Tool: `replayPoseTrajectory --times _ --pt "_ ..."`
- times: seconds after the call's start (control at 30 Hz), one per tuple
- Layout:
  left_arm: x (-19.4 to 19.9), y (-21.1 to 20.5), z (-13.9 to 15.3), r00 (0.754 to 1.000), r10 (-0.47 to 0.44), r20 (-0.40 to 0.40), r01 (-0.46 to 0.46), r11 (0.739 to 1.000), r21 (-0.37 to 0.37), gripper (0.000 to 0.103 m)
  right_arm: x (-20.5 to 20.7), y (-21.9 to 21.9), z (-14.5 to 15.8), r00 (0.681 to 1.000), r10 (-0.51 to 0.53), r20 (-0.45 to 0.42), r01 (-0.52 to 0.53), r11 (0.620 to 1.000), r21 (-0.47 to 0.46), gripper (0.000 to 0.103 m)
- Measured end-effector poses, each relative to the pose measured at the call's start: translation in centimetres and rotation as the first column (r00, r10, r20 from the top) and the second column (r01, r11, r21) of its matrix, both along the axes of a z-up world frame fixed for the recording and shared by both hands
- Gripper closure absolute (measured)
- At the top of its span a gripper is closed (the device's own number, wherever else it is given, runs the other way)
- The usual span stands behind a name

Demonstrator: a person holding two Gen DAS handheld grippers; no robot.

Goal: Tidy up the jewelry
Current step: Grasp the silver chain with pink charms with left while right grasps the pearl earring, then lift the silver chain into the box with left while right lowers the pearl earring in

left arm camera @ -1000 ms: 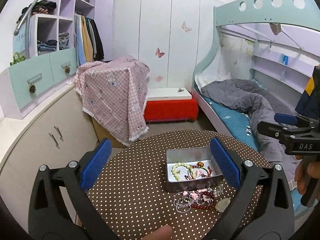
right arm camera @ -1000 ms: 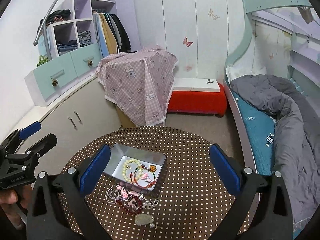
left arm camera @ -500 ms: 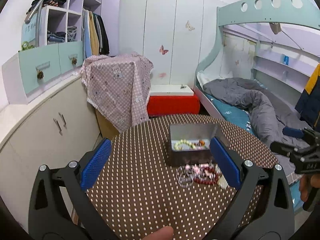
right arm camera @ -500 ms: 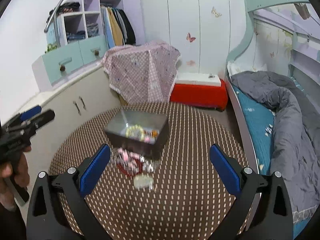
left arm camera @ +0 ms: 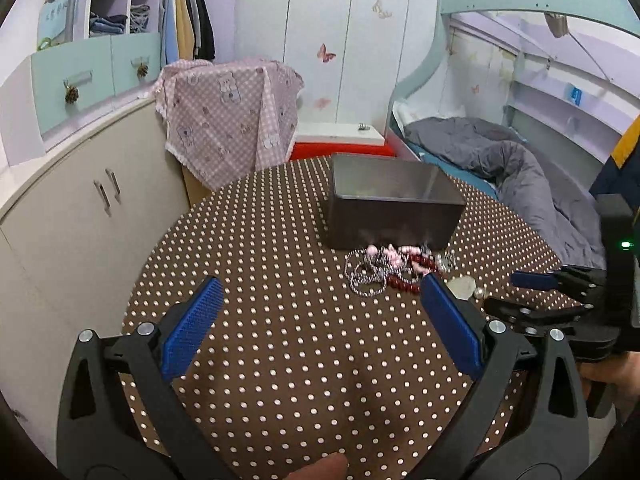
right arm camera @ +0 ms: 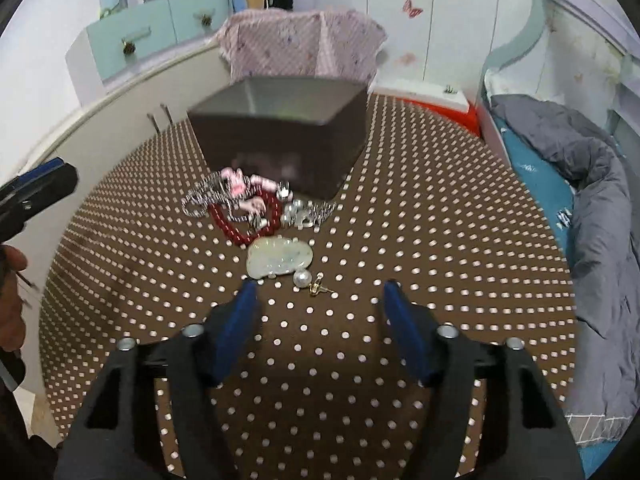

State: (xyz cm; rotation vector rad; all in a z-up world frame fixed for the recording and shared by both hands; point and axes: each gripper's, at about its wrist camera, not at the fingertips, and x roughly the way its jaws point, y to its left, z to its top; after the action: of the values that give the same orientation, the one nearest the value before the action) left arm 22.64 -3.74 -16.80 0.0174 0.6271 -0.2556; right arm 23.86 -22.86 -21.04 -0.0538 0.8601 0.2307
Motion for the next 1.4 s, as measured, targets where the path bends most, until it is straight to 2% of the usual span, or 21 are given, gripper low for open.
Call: replayPoseTrajectory --times 0.13,0.17,0.2,0.27,0.37,0.6,0.77,0.9,0.97,1.0,1.07,1.1,1.13,1.23,1.4 --pt "0.2 -0.5 -0.7 1.000 -0.008 -0.019 0.009 1.000 0.011 0.006 0.8 0.7 -0.5 1.000 0.019 0.001 -0.019 0.999 -0.027 0.057" --pt "0.2 -0.6 -0.9 1.000 -0.008 -0.023 0.008 1.000 0.014 0.006 0.9 0.9 -0.5 1.000 0.024 0.002 -0.024 0.999 -0.030 0.065" --pt "0.3 -0.7 -1.2 1.000 -0.005 -0.028 0.006 1.000 0.017 0.006 0.9 1.2 -0.5 0.999 0.033 0.001 -0.033 0.999 -0.037 0.077" --pt "0.5 -0.6 -1.5 0.999 -0.001 -0.038 0.001 1.000 0.017 0.006 1.0 1.8 -0.6 0.999 0.040 0.003 -0.039 0.998 -0.053 0.086" --pt "1.2 -0.6 -2.1 0.999 0.005 -0.051 -0.003 1.000 0.029 0.006 0.4 1.8 -0.6 0.999 0.040 0.005 -0.040 0.998 -0.043 0.088" --pt "3.8 -1.9 -3.0 0.998 -0.004 -0.061 0.011 0.994 0.107 0.006 -0.6 -0.2 0.1 1.000 0.011 0.021 -0.012 0.999 0.037 0.091" --pt "6.4 -4.5 -3.6 0.994 -0.062 -0.087 0.077 0.981 0.177 0.006 -0.6 -0.9 0.5 1.000 0.012 0.029 -0.014 0.998 0.061 0.091" --pt "8.2 -6.4 -5.1 0.983 -0.109 -0.146 0.141 0.962 0.232 0.007 -0.3 -1.2 0.6 1.000 0.011 0.024 -0.013 0.997 0.075 0.091" --pt "8.7 -6.6 -5.3 0.974 -0.141 -0.175 0.177 0.961 0.213 0.013 0.0 -1.2 0.6 1.000 0.007 0.018 -0.009 0.997 0.075 0.091" --pt "8.9 -6.6 -5.2 0.970 -0.159 -0.182 0.194 0.962 0.191 0.021 0.0 -1.4 0.5 1.000 0.004 0.016 -0.006 0.997 0.077 0.091" --pt "9.3 -6.6 -5.2 0.962 -0.187 -0.200 0.220 0.963 0.155 0.047 -0.1 -1.5 0.4 1.000 0.000 0.014 -0.001 0.997 0.082 0.091" --pt "9.5 -6.4 -5.3 0.951 -0.215 -0.223 0.244 0.964 0.111 0.064 -0.1 -1.6 0.4 1.000 -0.003 0.013 0.002 0.997 0.083 0.091" --pt "9.5 -6.2 -5.3 0.944 -0.234 -0.234 0.255 0.965 0.066 0.073 -0.1 -1.7 0.4 1.000 -0.004 0.012 0.003 0.996 0.085 0.091" --pt "9.1 -5.7 -5.1 0.939 -0.255 -0.232 0.268 0.963 0.026 0.082 -0.4 -1.9 0.6 1.000 -0.002 0.015 0.001 0.996 0.086 0.091" --pt "8.2 -4.6 -4.7 0.943 -0.256 -0.212 0.257 0.966 -0.021 0.083 -0.6 -1.9 0.8 1.000 -0.003 0.018 0.001 0.996 0.087 0.091"
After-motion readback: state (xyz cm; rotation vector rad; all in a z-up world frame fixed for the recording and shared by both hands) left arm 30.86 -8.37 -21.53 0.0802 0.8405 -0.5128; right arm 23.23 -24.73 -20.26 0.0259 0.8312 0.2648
